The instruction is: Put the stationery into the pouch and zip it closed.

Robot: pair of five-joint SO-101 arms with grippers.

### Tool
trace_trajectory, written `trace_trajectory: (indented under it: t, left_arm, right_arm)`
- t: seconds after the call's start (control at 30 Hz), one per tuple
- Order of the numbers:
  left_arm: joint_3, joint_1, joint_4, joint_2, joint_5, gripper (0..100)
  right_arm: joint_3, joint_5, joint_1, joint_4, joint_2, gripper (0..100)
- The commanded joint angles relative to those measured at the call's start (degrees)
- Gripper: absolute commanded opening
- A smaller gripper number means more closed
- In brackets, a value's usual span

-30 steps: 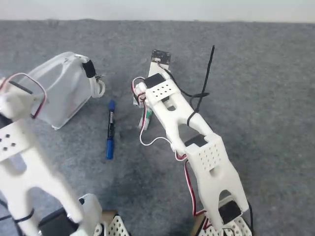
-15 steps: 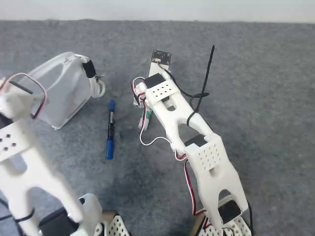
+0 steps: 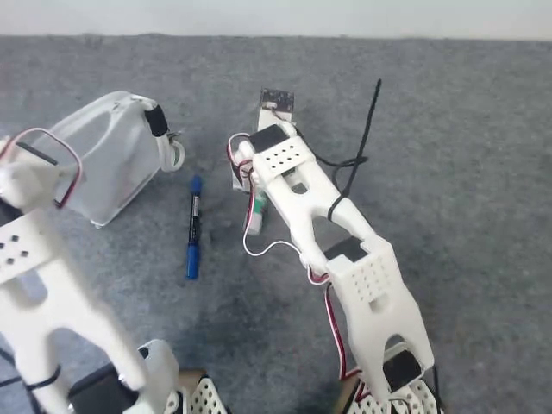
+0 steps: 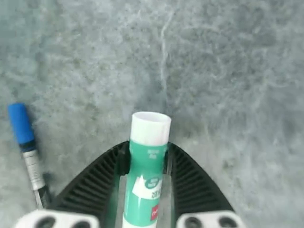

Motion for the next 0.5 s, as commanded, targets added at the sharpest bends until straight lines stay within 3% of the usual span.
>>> trace_trajectory:
  t: [0.0, 0.47]
  left_arm:
    - [-2.2, -0.1, -2.0, -0.4, 0.6, 1]
    - [-2.2, -0.1, -2.0, -0.4, 0.6, 1]
  right_arm:
    - [-0.9, 0.7, 0.0, 2.9, -8.0, 2.7]
    - [-0.9, 0.7, -0.2, 13.6, -21.1, 2.7]
